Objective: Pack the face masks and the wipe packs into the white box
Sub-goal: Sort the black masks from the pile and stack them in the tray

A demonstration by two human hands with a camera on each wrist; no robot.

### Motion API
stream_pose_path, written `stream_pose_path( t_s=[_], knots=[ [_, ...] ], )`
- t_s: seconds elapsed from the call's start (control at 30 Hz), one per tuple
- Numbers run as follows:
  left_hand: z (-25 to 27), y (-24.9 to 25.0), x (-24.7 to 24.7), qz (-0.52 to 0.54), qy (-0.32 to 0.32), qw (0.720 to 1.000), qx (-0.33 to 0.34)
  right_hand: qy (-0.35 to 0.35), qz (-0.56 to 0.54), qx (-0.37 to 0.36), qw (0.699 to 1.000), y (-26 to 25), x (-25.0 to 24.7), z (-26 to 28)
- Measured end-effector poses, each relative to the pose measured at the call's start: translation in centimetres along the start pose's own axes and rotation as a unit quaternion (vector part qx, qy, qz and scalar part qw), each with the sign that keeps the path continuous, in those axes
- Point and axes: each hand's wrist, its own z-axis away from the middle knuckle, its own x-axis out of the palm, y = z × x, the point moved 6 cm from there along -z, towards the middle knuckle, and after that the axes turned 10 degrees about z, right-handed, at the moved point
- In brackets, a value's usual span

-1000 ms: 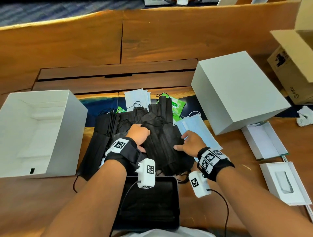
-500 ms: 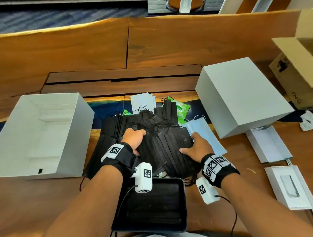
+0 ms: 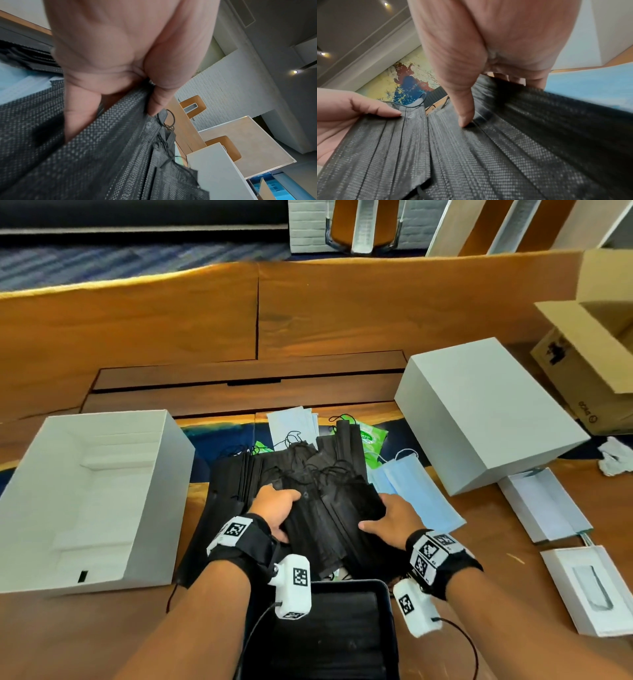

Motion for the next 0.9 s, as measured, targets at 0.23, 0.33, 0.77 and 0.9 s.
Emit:
stream_pose_path(
  t_s=[0.23,0.33,0.77,0.9],
  knots=[
    [-0.4,0.3,-1.3,0.011,-0.019,1.000,0.022,-0.018,0.035,0.024,0.999,-0.3,0.5,0.4],
    [-0.3,0.5,-1.9,0.030,-0.023,0.999,0.037,-0.028,0.026,0.017,0.999,-0.7,-0.4,0.6],
    [1.6,3.6,-0.5,0.102,-0.115,0.985,0.083,-0.045,-0.308,-0.076,0.947,-9.2,-9.2,2.8],
    [2.8,4.3,0.3,0.125,-0.157,0.977,0.069,-0.082,-0.320,-0.057,0.942,-11.6,-6.2,2.4]
  ],
)
